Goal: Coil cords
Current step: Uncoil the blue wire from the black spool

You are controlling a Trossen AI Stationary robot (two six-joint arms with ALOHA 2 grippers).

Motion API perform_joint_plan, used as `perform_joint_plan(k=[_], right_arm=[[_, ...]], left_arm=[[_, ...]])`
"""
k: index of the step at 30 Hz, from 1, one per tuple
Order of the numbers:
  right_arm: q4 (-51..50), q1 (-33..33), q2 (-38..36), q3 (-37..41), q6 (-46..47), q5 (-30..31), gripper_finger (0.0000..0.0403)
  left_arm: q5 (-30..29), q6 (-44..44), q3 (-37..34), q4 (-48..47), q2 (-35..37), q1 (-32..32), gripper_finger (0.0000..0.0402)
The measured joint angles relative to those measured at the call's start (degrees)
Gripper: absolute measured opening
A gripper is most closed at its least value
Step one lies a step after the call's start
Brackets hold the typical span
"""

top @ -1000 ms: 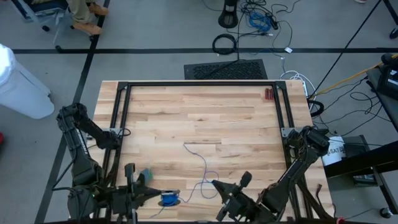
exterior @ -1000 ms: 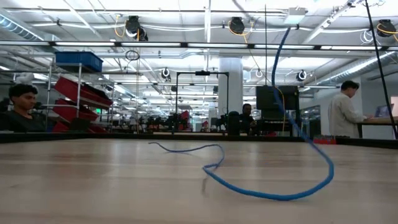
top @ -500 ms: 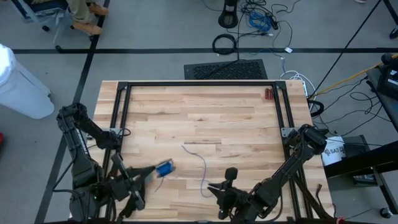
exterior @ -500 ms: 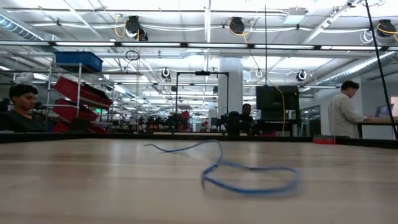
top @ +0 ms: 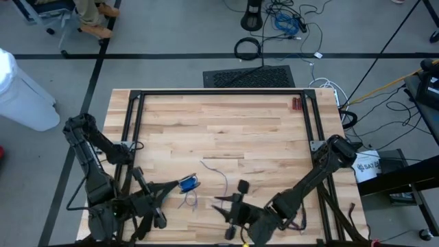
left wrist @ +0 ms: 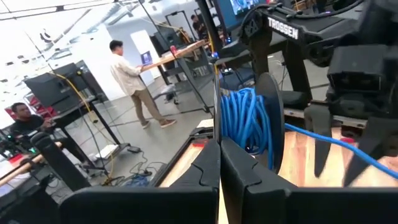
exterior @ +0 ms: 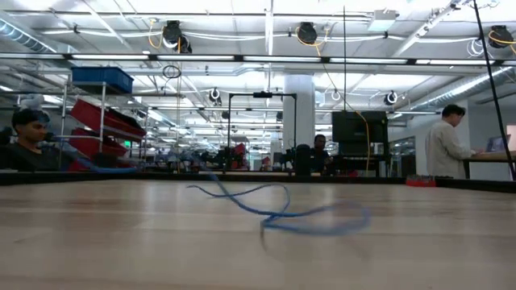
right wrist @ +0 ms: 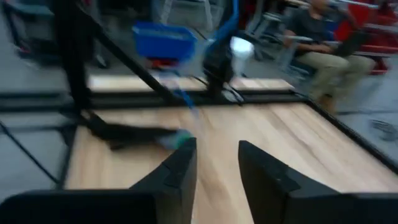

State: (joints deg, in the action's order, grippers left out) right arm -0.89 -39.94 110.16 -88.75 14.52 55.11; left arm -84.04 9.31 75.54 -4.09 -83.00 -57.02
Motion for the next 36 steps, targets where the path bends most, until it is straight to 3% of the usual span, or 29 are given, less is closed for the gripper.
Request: perform_joint_plan(k=[4,8,14,27,36], right_arm=[[10.6,1.4,2.1,0.0,-7.8,-4.8,0.0137],[17.1,1.8,3.6,0.0,-14.9,-3.9,0.0159],[18.3,2.4,3.8,0.0,-15.5,0.4,0.0176],[18.6,3.3,3.8,0.0,-12.2,1.8,0.0171],[18.6,3.5,3.8,0.0,-12.0,1.7,0.0123]], left_arm=[[2.2,-0.9,-0.1,-0.2,-0.1,1.3,0.0001],[4.5,-3.9,-0.1,-2.6,-0.2,2.2,0.0001],[6.1,-7.5,-0.1,-5.7,-0.2,3.1,0.0001],[7.4,-9.0,-0.1,-5.5,-0.3,3.1,0.0001],[7.4,-9.0,-0.1,-5.5,-0.3,3.1,0.0001]])
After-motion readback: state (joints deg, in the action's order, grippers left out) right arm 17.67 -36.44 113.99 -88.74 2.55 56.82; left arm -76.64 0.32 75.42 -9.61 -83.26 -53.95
